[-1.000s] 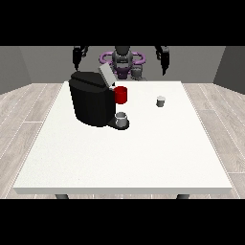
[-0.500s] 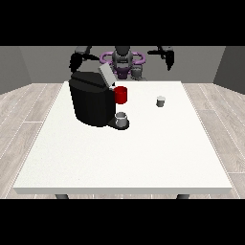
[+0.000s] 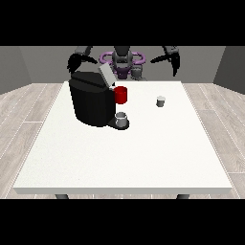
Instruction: Insert the coffee pod into the coffee machine and close the lid
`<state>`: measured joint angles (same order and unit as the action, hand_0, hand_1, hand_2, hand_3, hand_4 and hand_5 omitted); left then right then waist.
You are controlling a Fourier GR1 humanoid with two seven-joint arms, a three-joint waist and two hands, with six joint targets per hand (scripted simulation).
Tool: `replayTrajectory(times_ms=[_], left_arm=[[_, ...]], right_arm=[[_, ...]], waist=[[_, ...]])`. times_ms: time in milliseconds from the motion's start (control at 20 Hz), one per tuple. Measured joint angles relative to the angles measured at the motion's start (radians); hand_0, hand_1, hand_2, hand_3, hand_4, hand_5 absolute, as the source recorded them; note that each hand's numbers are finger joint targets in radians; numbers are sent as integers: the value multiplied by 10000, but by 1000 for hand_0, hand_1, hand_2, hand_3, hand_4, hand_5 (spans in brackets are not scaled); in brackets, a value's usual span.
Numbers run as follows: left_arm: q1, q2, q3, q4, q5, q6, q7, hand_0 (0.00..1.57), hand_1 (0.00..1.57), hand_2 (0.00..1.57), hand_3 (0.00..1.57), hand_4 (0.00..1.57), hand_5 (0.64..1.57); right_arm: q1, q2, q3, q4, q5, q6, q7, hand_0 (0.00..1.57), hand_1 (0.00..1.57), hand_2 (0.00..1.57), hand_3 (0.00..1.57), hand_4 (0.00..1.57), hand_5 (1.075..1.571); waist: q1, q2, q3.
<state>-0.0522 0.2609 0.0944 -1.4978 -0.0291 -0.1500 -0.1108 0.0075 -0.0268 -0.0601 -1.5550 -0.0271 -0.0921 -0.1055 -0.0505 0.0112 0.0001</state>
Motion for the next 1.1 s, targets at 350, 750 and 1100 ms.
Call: replayTrajectory(times_ms=[350, 750, 1100], left_arm=[[-1367, 642, 474, 1720, -135, -399, 425, 0, 0, 0, 0, 0, 1571], [-2745, 1065, 842, 3915, -670, -265, 151, 0, 0, 0, 0, 0, 1571], [-3362, 1040, 343, 5041, -1638, -53, 97, 0, 0, 198, 0, 0, 1571]], right_arm=[[-649, 18, 217, -144, -30, -69, 303, 0, 0, 0, 0, 259, 1571], [-1190, 162, 453, 241, 260, -273, 190, 0, 0, 0, 0, 372, 1571], [-1612, 11, 320, 1013, 345, -508, 350, 0, 0, 0, 0, 422, 1571]], waist=[[-418, 632, -3], [-701, 1466, -4], [-569, 1539, -4]])
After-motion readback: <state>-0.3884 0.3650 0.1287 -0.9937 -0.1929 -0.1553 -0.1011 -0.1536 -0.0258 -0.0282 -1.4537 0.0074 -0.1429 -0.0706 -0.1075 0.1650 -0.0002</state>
